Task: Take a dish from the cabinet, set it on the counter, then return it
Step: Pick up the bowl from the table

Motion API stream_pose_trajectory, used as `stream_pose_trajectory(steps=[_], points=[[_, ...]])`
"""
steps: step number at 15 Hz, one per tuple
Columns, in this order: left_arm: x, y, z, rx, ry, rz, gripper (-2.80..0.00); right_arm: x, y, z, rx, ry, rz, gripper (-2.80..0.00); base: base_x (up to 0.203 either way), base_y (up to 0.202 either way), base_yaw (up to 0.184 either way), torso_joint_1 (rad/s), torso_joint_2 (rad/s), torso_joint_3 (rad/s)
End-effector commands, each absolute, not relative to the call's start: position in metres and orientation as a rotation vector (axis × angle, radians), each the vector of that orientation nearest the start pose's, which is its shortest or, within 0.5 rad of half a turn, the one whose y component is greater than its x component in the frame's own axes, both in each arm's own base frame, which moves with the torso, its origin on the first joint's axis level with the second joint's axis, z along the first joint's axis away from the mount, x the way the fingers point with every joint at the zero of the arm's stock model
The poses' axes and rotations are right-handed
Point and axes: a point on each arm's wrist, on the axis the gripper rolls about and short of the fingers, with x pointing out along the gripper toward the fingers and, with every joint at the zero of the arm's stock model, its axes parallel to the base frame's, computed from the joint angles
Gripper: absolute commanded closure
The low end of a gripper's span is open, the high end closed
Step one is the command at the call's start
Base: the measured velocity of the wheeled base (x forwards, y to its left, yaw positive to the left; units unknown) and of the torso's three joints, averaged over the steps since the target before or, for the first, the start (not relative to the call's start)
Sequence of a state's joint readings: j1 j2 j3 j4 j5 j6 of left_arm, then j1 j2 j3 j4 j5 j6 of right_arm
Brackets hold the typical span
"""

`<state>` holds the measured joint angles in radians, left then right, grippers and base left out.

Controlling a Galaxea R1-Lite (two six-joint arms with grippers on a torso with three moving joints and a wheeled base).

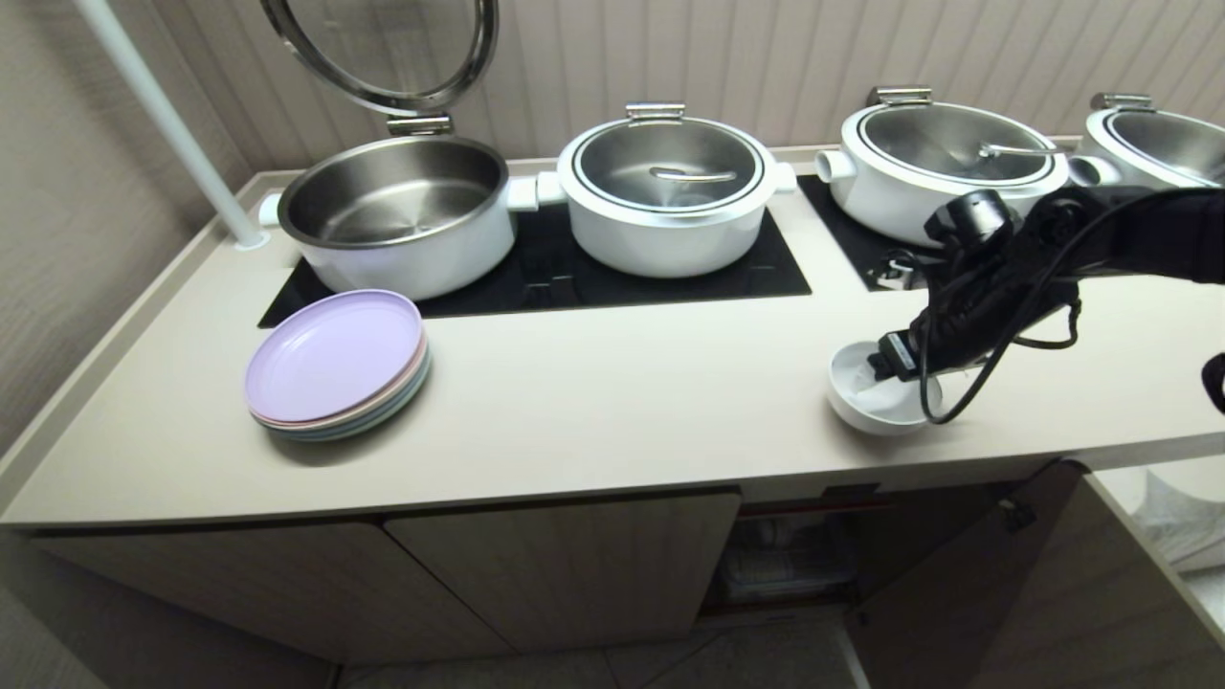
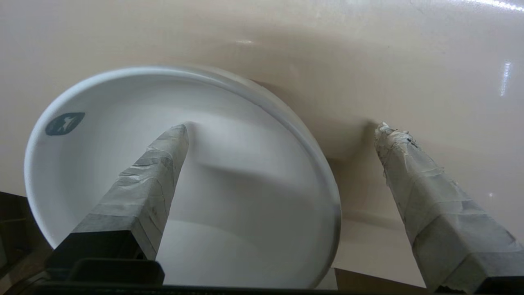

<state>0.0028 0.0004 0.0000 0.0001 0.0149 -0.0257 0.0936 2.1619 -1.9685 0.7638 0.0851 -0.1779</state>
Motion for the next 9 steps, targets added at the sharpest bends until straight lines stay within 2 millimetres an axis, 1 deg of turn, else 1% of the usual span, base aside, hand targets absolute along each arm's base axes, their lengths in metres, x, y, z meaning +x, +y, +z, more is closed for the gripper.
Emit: stream_pose_trajectory(steps=[1,2,3,9], points=[[-0.0228,0.0003,0.0755,-0.026,0.0,0.018,0.0,0.4106,0.0399,0.2038,-0.168,0.95,0.25,-2.8,0.0,0.0,0.0,0.0,0.0,0.0],[-0.0228,0.0003,0.0755,-0.026,0.0,0.018,0.0,0.4106,0.0398,0.2038,-0.168,0.95,0.25,-2.8,0.0,0.0,0.0,0.0,0.0,0.0],[-0.0228,0.0003,0.0755,-0.026,0.0,0.018,0.0,0.4107,0.0399,0.2039,-0.167,0.949,0.251,0.0,0.0,0.0,0.0,0.0,0.0,0.0],[-0.0228,0.0003,0.0755,-0.026,0.0,0.018,0.0,0.4112,0.0405,0.2051,-0.163,0.938,0.248,0.0,0.0,0.0,0.0,0.0,0.0,0.0]])
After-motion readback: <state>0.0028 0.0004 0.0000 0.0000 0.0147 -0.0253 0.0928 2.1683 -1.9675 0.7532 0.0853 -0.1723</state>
